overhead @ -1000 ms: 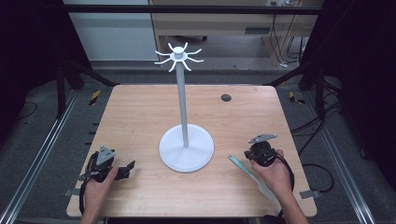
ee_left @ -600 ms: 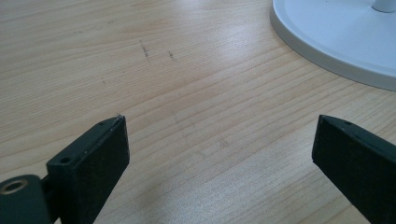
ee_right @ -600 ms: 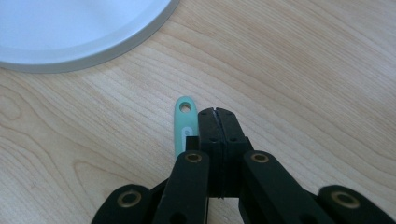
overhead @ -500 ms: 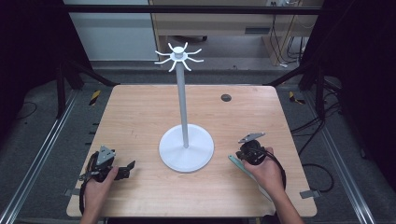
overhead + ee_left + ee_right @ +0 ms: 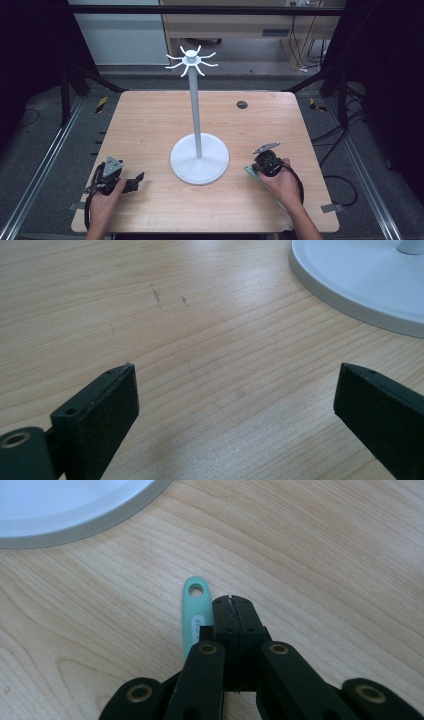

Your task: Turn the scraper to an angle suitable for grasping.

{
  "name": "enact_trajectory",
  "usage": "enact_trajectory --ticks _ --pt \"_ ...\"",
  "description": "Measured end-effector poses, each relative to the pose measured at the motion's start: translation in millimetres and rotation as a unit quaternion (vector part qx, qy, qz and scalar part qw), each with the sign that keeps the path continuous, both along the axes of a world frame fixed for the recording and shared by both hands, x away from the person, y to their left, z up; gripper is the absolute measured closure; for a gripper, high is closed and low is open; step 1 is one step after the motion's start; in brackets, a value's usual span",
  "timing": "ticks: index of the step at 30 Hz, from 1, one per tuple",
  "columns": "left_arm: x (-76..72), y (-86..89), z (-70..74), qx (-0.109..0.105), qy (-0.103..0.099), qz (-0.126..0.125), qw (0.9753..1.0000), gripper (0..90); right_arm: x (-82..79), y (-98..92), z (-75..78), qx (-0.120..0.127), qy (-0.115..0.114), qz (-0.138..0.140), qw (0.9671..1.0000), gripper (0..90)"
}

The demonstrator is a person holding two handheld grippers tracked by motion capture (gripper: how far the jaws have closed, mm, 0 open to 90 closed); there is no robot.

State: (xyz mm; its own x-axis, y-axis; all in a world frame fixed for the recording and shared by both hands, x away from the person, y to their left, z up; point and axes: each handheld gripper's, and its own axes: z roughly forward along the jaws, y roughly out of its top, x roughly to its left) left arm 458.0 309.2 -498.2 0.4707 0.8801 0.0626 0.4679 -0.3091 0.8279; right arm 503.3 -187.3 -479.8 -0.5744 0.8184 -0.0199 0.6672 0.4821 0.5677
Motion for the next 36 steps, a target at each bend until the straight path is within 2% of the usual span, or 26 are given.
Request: enact_trajectory --ticks 18,19,21,23,27,36 --pt "0.2 -0.5 -0.2 0.002 0.001 -0.002 1.0000 3.8 -9.2 8.4 4.2 0.015 0.014 0.032 0.9993 90.0" --pt "0.2 -0.5 -0.2 0.002 0.001 -0.002 1.0000 3.7 -9.5 8.9 4.4 0.012 0.013 0.034 0.9992 90.0" --pt "-0.1 -0.1 0.1 0.002 0.001 -0.001 1.0000 3.7 -8.5 8.1 5.0 0.009 -0.004 0.032 0.9994 90.0" --pt "-0.1 0.1 0.1 0.002 0.001 -0.001 1.0000 3.8 -6.6 6.5 4.0 0.007 -0.006 0.025 0.9996 90.0" --pt "-0.1 0.4 0.2 0.001 0.000 -0.001 1.0000 3.8 -4.6 6.2 -0.3 -0.006 0.002 0.022 0.9997 90.0" --pt "0.0 -0.5 -0.2 0.003 0.002 -0.002 1.0000 3.7 -8.8 10.3 1.3 0.004 0.011 0.037 0.9992 90.0"
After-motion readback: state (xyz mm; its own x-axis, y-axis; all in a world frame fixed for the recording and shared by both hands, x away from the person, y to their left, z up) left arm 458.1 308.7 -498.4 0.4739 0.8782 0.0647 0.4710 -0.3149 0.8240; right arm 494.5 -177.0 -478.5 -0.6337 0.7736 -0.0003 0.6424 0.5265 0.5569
